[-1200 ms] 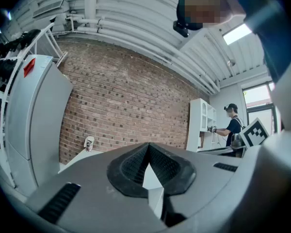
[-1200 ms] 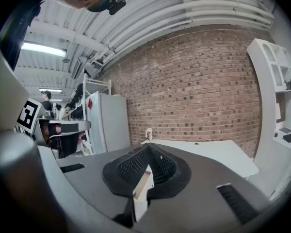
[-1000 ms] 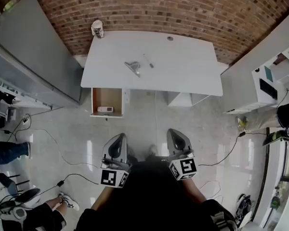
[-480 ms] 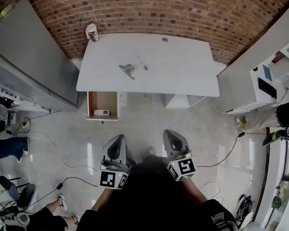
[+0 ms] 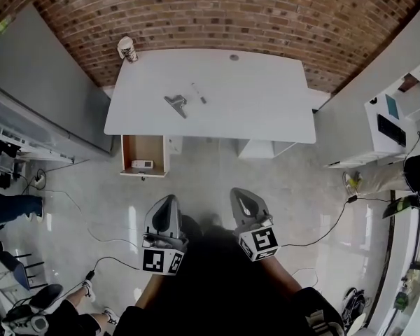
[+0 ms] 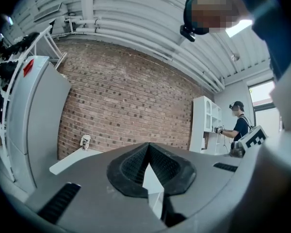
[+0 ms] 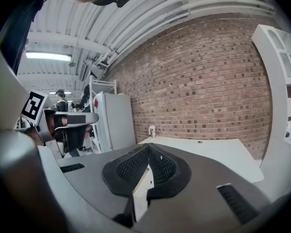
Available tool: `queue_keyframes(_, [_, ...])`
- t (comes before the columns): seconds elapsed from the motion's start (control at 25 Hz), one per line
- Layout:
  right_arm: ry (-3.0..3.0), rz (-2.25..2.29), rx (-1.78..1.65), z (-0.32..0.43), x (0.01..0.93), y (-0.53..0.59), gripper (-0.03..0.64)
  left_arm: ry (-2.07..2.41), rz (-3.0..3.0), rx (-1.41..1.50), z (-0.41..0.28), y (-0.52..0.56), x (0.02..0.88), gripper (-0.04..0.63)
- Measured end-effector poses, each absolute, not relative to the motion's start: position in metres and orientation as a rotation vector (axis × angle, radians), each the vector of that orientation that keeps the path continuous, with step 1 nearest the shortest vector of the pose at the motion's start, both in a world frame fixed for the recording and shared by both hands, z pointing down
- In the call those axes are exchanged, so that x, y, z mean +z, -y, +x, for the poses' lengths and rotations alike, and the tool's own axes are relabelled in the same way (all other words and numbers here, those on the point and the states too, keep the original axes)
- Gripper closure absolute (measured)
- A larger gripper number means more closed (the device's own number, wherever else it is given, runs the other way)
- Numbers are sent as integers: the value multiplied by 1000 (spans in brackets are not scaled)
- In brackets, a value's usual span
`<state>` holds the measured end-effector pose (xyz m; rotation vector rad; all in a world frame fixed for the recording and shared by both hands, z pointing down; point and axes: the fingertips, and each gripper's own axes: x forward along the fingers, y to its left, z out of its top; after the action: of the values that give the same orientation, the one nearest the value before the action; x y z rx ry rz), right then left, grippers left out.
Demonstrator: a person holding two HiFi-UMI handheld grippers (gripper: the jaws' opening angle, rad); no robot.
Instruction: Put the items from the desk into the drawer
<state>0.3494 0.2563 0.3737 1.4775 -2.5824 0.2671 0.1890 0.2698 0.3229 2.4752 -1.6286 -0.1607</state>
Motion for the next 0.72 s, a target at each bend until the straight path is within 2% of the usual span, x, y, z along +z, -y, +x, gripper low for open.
queue_keyframes(0.32, [2593,1436,305,350,383,-226,617,1658,2435,-141,191,-244,330,594])
queue_keyframes(0.72, [2557,1440,313,339,386,-144,617,1619,2453,-159,183,-154,331,594])
